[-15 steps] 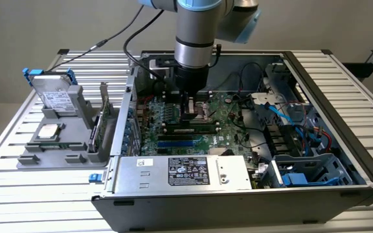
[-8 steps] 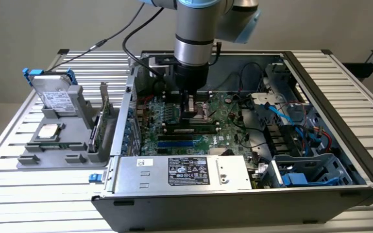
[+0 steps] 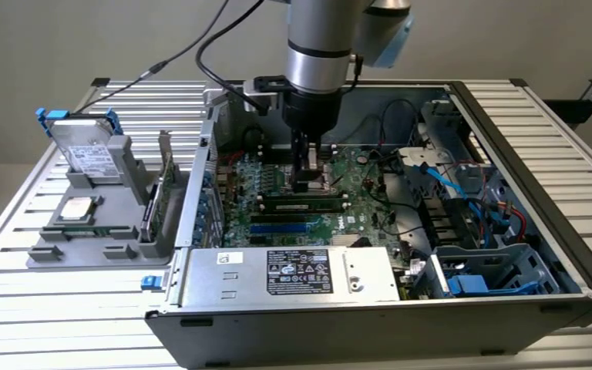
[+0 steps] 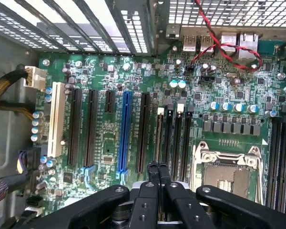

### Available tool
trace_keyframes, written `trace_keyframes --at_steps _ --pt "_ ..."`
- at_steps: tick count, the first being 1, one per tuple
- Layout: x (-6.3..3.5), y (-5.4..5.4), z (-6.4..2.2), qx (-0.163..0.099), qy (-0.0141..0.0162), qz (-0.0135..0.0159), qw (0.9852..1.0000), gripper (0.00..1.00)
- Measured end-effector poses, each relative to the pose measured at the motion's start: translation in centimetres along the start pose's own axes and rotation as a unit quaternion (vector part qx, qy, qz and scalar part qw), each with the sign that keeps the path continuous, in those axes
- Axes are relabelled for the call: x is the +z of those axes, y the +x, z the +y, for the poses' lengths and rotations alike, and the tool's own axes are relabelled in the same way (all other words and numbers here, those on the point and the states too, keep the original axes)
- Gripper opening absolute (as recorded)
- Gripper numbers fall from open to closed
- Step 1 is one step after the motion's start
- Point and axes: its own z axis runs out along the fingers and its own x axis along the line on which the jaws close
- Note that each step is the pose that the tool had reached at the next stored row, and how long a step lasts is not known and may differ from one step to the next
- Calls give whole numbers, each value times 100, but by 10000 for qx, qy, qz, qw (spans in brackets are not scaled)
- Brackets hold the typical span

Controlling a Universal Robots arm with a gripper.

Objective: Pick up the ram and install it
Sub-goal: 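Press down the ram until it locks into place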

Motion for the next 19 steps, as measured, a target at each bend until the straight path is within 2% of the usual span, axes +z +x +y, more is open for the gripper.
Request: trace_keyframes --at_steps 7,19 --pt "-67 113 -83 -5 2 -30 10000 10" --pt "-67 114 -90 -5 2 -30 10000 10"
